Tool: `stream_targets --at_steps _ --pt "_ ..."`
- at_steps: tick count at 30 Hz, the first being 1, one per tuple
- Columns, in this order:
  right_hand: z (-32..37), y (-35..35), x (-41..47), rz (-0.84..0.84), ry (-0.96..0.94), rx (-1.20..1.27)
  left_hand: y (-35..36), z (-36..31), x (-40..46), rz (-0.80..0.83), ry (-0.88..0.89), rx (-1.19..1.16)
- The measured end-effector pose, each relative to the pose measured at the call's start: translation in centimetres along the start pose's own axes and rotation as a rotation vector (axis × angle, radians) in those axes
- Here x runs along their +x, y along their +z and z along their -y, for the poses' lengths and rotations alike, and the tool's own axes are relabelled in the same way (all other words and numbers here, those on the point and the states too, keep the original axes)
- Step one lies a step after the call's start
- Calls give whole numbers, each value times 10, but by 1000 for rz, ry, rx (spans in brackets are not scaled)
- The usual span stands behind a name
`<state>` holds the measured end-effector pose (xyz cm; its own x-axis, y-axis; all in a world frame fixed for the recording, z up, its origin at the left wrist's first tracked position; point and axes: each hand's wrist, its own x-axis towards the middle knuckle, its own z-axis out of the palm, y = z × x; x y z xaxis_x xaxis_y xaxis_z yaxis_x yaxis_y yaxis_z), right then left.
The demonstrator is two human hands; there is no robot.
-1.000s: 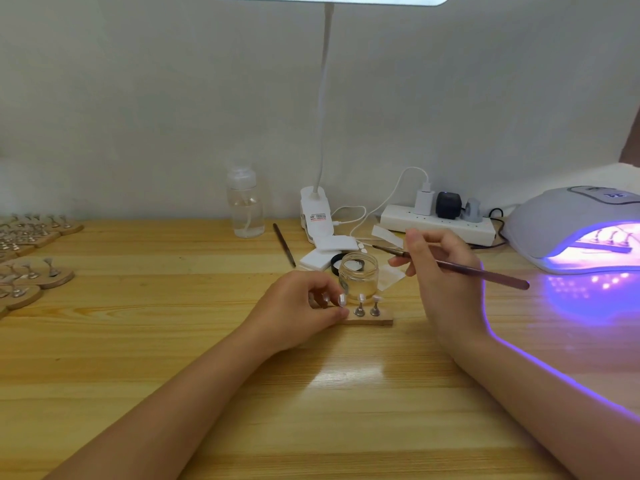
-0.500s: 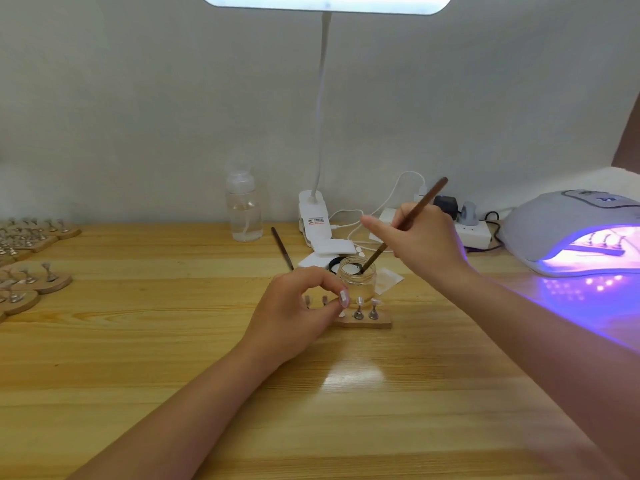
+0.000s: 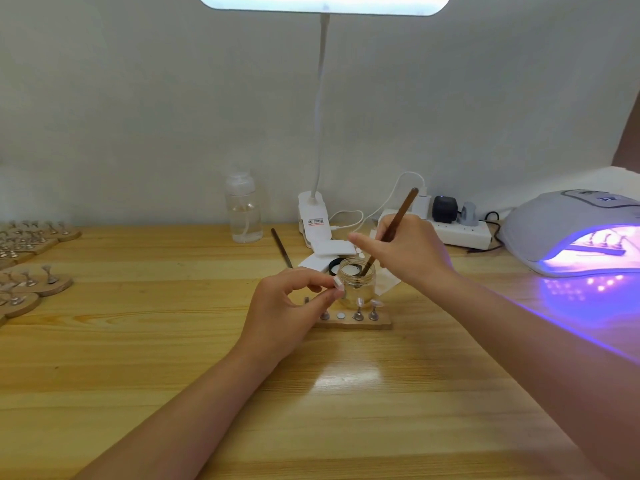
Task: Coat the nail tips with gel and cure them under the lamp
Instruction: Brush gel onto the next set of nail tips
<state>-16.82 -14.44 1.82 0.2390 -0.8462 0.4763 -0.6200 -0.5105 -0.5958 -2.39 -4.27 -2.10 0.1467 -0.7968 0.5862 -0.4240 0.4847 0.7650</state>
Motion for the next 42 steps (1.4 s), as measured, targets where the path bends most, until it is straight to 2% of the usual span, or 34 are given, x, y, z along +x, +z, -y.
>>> stream_targets --at_steps 7,14,22,27,32,37,42 --pt "-6 -12 6 -104 130 180 0 -1 0 -18 24 41" --pt "-13 -17 7 -138 199 190 0 0 0 -5 20 55" --pt "-14 -26 6 -239 192 185 -1 3 0 -21 10 71" --pt "-1 -24 -9 -365 61 509 0 5 1 -24 5 101" --pt "7 -11 -44 -233 -141 719 -1 7 2 -29 -10 95" --pt "6 3 -61 -244 -359 608 -1 8 3 -32 24 107" --pt "3 8 -69 -215 -385 600 0 9 2 -34 -8 107"
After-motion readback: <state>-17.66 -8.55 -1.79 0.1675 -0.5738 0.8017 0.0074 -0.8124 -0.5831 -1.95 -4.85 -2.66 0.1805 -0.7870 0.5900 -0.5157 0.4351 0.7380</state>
